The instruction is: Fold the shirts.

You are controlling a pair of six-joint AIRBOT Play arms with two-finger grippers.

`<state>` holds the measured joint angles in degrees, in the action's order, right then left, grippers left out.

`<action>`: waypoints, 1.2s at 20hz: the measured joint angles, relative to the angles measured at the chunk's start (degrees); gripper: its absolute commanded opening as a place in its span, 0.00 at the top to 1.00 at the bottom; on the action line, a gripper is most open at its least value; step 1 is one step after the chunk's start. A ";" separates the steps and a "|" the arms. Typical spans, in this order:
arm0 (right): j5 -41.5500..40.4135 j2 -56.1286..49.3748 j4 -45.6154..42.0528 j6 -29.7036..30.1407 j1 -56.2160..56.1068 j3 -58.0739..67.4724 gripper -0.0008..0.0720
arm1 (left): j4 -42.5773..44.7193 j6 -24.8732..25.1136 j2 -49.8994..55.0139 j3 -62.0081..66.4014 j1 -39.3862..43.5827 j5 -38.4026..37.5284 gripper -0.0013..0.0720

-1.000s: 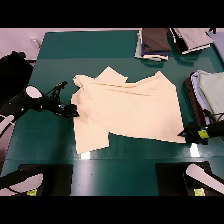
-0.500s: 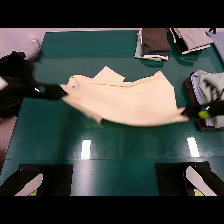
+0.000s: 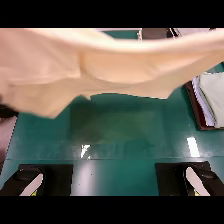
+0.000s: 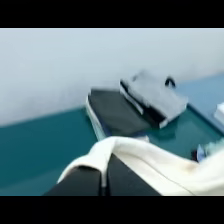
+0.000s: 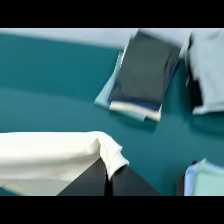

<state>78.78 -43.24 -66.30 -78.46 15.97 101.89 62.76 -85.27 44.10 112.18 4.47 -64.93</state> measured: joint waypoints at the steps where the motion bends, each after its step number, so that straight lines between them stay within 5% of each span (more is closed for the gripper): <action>1: 1.49 -1.11 -0.11 -0.46 -0.04 4.37 0.96 | 0.94 -0.42 -0.13 2.45 0.00 1.09 0.95; 6: 7.78 -8.20 -0.76 -3.30 -0.11 16.81 0.96 | 9.46 -2.54 1.55 4.15 0.00 1.46 0.95; 16: 9.29 -28.96 -4.09 -4.46 -6.88 -5.07 0.96 | 12.61 -3.26 25.40 -21.81 0.02 -3.04 0.95; 24: 2.36 -51.52 -5.25 -4.50 -9.03 -4.35 0.96 | 11.15 -0.63 46.86 -20.68 -1.27 2.97 0.95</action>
<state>81.14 -94.76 -71.55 -82.96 6.94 97.54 73.91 -85.91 90.96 91.50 3.20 -61.95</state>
